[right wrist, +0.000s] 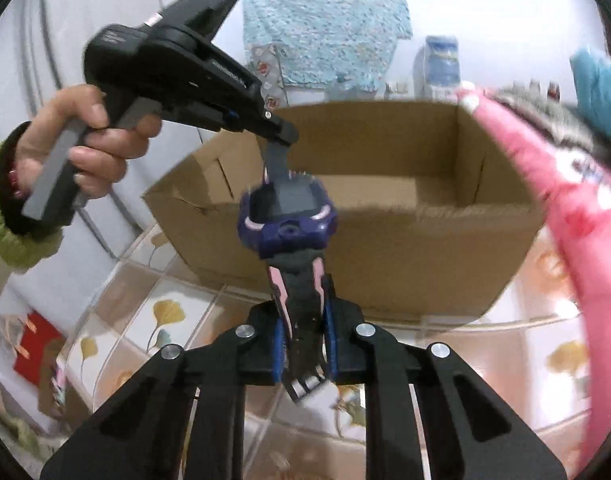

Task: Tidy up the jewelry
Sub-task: 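Lower the watch into the box with the right gripper and release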

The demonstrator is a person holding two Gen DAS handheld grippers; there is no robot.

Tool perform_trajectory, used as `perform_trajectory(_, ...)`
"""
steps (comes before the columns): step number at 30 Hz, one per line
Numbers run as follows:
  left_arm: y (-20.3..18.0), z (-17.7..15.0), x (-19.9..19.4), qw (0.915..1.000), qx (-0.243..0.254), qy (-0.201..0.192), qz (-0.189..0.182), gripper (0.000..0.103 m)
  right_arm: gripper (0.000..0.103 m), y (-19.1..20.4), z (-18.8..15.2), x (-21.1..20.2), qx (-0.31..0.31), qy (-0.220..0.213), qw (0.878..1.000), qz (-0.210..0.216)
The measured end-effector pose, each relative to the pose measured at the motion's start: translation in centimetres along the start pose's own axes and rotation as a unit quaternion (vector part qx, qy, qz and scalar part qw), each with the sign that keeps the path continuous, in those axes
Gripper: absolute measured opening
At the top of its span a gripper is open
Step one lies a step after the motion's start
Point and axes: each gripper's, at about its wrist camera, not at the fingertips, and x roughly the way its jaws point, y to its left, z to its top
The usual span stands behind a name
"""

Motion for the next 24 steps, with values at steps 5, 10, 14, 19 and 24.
perform_trajectory(5, -0.7, 0.8, -2.9, 0.9993, 0.007, -0.037, -0.007, 0.004, 0.012, -0.6, 4.3, -2.8, -0.061, -0.006, 0.997, -0.038)
perform_trajectory(10, -0.6, 2.9, -4.1, 0.9980, -0.001, -0.064, -0.005, 0.003, 0.009, -2.3, 10.0, -0.4, -0.124, 0.029, 0.991, -0.052)
perform_trajectory(14, 0.4, 4.8, -2.0, 0.9986, -0.016, -0.047, 0.018, 0.002, 0.008, -3.0, 13.1, 4.5, -0.180, 0.092, 0.977, -0.064)
perform_trajectory(19, 1.9, 7.0, 2.0, 0.9982, -0.033, -0.010, 0.050, 0.001, 0.007, -4.3, 15.1, 12.1, -0.238, 0.172, 0.952, -0.086)
perform_trajectory(24, 3.7, 8.4, 4.0, 0.9964, -0.056, -0.003, 0.064, 0.001, 0.007, -4.6, 16.7, 15.1, -0.244, 0.185, 0.949, -0.078)
